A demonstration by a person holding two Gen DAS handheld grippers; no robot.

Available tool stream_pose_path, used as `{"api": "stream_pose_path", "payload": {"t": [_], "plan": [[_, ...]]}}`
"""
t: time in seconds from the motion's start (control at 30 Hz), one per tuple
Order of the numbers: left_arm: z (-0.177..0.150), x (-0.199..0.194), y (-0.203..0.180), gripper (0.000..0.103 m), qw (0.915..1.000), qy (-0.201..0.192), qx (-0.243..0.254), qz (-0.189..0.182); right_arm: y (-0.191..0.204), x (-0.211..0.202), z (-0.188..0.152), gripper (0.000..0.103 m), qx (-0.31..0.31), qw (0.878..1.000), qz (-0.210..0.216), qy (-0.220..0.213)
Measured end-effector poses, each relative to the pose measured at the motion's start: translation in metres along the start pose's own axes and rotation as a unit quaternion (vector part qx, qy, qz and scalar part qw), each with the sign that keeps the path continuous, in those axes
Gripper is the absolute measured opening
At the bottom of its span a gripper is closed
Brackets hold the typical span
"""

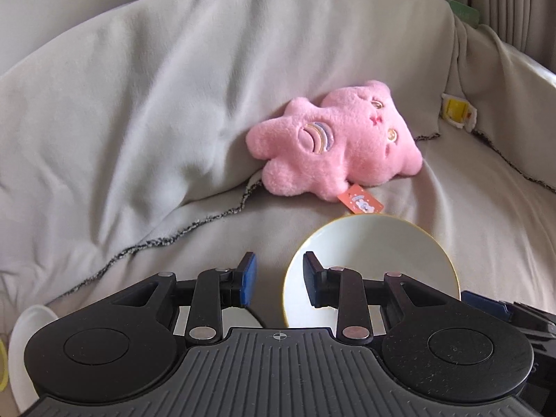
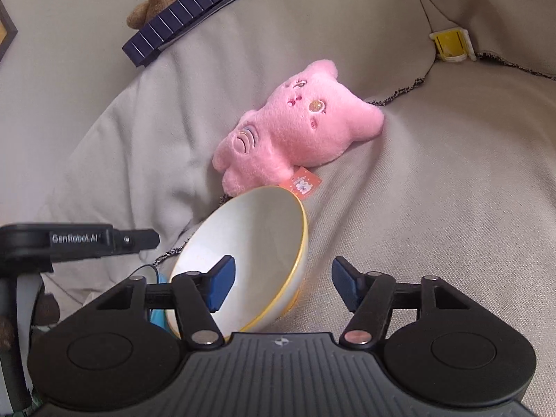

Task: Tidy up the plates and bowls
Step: 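Close the left gripper on the yellow-rimmed bowl's rim, then lift the yellow-rimmed bowl with the left gripper toward the stack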

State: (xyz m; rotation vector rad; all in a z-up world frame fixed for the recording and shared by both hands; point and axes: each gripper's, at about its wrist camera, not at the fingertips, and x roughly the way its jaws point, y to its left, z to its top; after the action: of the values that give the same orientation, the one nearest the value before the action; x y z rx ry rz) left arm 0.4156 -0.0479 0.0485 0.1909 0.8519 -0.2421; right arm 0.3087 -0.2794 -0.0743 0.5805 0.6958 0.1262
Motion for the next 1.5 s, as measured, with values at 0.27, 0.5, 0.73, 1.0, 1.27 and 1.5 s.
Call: {"api": "stream_pose_path", "payload": {"t": [0.27, 0.5, 0.73, 1.0, 1.27, 1.5], "plan": [[0.006, 0.041, -0.011, 0.032, 0.9987, 0.048, -0.009, 0.014, -0.019, 0.009, 0.002, 0.054, 0.024, 0.999, -0.001, 0.026], [-0.003, 0.050, -0.008, 0.034, 0.9955, 0.077, -0.048, -0.027, -0.023, 0.010, 0.002, 0.054, 0.020, 0.999, -0.011, 0.038], [-0.006, 0.052, -0.005, 0.038, 0.9933, 0.081, -0.063, -0.054, -0.035, 0.013, 0.002, 0.054, 0.041, 0.998, 0.015, 0.046], [-0.009, 0.075, 0.004, 0.040, 0.9911, 0.094, -0.065, -0.069, -0.027, 0.023, 0.004, 0.052, 0.023, 0.998, 0.038, 0.042], [-0.013, 0.067, -0.007, 0.040, 0.9899, 0.118, -0.027, -0.074, -0.009, 0.040, 0.009, 0.044, 0.006, 0.994, 0.076, 0.084], [-0.041, 0.027, -0.032, 0.040, 0.9872, 0.131, -0.021, -0.089, -0.008, 0.016, 0.003, 0.048, -0.023, 0.996, 0.044, 0.080]]}}
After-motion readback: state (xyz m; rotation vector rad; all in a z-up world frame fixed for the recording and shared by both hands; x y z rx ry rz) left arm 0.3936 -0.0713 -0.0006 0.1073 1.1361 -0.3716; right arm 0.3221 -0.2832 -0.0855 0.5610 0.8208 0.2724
